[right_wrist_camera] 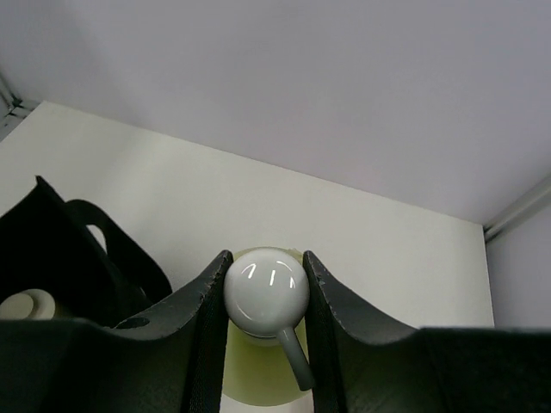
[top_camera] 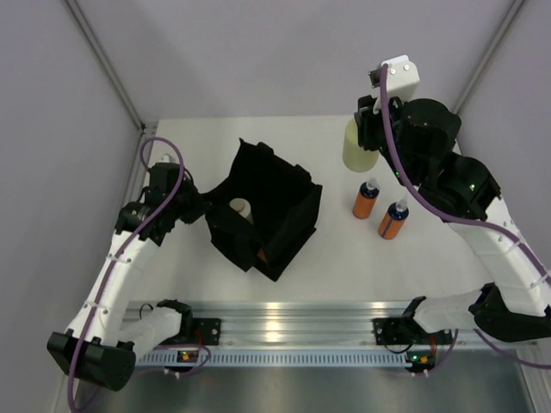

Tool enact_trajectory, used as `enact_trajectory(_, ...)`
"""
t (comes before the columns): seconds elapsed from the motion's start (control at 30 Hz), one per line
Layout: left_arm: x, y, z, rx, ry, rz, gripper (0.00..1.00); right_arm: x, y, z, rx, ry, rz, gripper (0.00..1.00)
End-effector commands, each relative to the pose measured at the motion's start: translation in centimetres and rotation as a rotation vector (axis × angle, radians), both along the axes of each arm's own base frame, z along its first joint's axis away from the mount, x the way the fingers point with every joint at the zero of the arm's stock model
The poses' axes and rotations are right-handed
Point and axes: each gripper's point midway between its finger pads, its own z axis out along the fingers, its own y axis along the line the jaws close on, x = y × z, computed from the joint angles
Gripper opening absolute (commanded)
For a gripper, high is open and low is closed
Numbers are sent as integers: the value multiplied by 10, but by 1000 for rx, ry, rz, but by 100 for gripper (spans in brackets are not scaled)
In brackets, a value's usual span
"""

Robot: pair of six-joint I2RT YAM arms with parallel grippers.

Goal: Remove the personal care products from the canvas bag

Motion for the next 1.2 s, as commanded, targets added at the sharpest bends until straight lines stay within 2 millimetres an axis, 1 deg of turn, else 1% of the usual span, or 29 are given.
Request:
enact_trajectory(0.0,4,5,7,35,-19,1,0,-14,-22,45,218,-117,-3,0)
enact_trajectory(0.03,4,4,7,35,-17,-1,0,-14,-25,40,218,-110,-10,0)
enact_trajectory(0.07,4,4,7,35,-16,-2,0,-14,-23,33,213,-98,-5,0)
enact_trajectory(0.1,5,3,6,34,-14,-3,0,-12,-26,19,196,-78,-13,0)
enact_trajectory(0.17,6,3,6,34,-11,-9,0,-12,-27,3,227,-40,-23,0)
enact_trajectory(0.2,6,2,6,33,-9,-10,0,-10,-32,-13,216,-19,-39,0)
enact_trajectory(0.27,7,2,5,35,-6,-13,0,-9,-35,-30,223,2,-52,0)
enact_trajectory(0.3,7,1,5,35,-4,-15,0,-9,-39,-44,220,14,-63,0)
enact_trajectory(0.37,8,1,5,37,-5,-21,0,-8,-44,-58,238,27,-77,0)
enact_trajectory(0.4,8,0,5,38,-3,-25,0,-8,-45,-71,240,30,-78,0)
enact_trajectory(0.43,8,1,6,39,-5,-27,0,-9,-48,-76,249,28,-81,0)
enact_trajectory(0.47,8,0,6,36,-4,-31,0,-5,-48,-98,232,58,-87,0)
enact_trajectory(0.5,8,-1,6,36,-4,-33,0,-7,-50,-96,256,33,-82,0)
enact_trajectory(0.53,8,-1,6,37,-4,-35,0,-8,-52,-99,262,21,-77,0)
enact_trajectory(0.57,8,-1,6,36,-3,-36,0,-7,-53,-108,262,19,-78,0)
enact_trajectory(0.6,8,-2,5,34,-1,-39,0,-6,-56,-123,269,19,-89,0)
enact_trajectory(0.67,7,-2,4,36,4,-47,0,-4,-58,-138,285,35,-96,0)
enact_trajectory(0.7,7,-3,4,37,4,-52,0,-3,-60,-152,285,44,-95,0)
enact_trajectory(0.77,8,-2,5,41,0,-51,0,-1,-62,-167,302,60,-107,0)
enact_trajectory(0.8,8,-2,6,41,-3,-53,0,0,-65,-189,294,81,-119,0)
enact_trajectory(0.83,8,-3,6,40,-3,-55,0,0,-65,-183,306,64,-116,0)
enact_trajectory(0.87,8,-3,5,40,0,-57,0,1,-66,-200,295,83,-124,0)
enact_trajectory(0.93,8,-4,7,35,-4,-61,0,2,-67,-205,305,63,-122,0)
enact_trajectory(0.97,9,-4,9,34,-8,-63,0,2,-67,-211,299,61,-125,0)
enact_trajectory(1.0,9,-4,11,33,-13,-63,0,2,-68,-222,294,62,-126,0)
enact_trajectory(1.03,9,-5,12,34,-16,-64,0,2,-68,-222,305,45,-122,0)
enact_trajectory(1.1,10,-6,15,29,-23,-70,0,0,-67,-234,318,31,-104,0)
enact_trajectory(1.13,10,-6,15,26,-22,-71,0,-1,-66,-236,329,21,-97,0)
enact_trajectory(1.17,10,-7,15,24,-20,-73,0,-3,-66,-250,327,32,-91,0)
